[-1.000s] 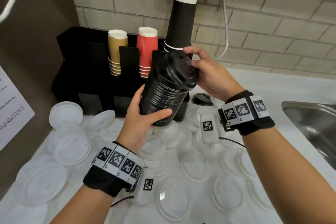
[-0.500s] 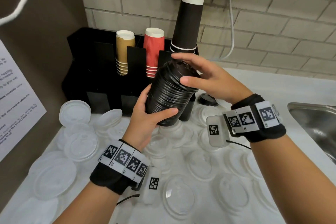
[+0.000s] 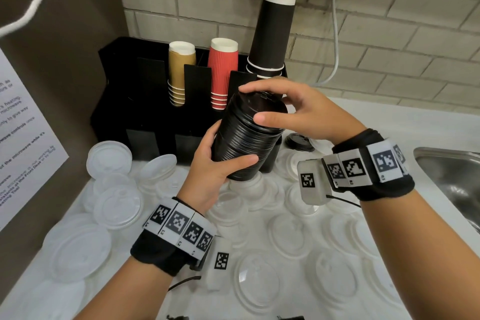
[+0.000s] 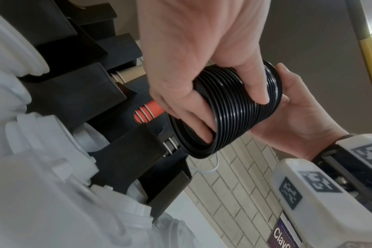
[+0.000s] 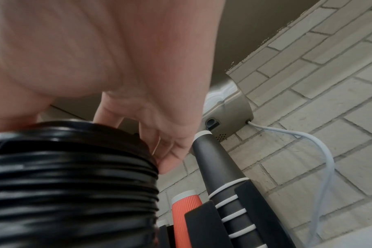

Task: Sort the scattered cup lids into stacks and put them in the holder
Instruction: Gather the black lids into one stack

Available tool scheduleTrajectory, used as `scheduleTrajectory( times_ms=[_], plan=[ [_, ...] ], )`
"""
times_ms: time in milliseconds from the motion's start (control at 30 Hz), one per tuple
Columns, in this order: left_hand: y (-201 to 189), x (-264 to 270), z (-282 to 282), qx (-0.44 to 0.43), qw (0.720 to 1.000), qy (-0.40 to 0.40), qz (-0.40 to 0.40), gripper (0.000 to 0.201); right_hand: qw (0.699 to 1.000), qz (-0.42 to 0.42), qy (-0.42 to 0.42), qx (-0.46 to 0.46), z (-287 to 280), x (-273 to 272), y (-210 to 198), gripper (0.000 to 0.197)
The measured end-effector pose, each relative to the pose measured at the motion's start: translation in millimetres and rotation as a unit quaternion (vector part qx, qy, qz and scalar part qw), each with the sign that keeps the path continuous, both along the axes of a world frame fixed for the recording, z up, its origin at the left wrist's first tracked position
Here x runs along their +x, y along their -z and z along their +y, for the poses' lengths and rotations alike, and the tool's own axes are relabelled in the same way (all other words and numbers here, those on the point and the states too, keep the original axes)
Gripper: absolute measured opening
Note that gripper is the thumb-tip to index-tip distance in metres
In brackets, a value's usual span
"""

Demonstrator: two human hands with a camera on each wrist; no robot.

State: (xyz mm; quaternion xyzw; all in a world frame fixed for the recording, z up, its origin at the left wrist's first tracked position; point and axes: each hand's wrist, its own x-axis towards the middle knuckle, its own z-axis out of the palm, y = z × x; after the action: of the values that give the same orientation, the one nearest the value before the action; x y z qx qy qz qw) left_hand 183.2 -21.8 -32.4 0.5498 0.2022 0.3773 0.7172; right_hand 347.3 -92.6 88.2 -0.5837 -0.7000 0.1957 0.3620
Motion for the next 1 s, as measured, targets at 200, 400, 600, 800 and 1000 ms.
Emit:
scheduleTrajectory(
  times_ms=[200,400,600,800,1000],
  plan=[
    [-0.4,-0.1,-1.4,-0.02,1.0,0.008,-0.004,0.082,0.999,-0.041,0.003,0.007,-1.0,-1.0,-2.2,0.049],
    [-2.4,0.4,-1.9,-0.034,0.999,0.021,-0.012,0.088,0.999,-0.035,-0.008,0.016,0.8,-0.2,-0.5,0.054],
    [-4.3,-0.3,2.5,-0.086,0.996,0.026,-0.021,0.069,0.998,-0.035,-0.008,0.042,2.5,-1.5,5.4,0.054],
    [-8.7,-0.4,0.6,-0.098,0.995,0.019,-0.018,0.081,0.998,-0.026,-0.014,0.054,3.8,-1.5,6.9,0.053],
    [-8.1,-0.7,0.9,-0.101,0.995,0.017,-0.021,0.072,0.997,-0.045,-0.022,0.056,3.8,-2.0,4.8,0.057]
  ],
)
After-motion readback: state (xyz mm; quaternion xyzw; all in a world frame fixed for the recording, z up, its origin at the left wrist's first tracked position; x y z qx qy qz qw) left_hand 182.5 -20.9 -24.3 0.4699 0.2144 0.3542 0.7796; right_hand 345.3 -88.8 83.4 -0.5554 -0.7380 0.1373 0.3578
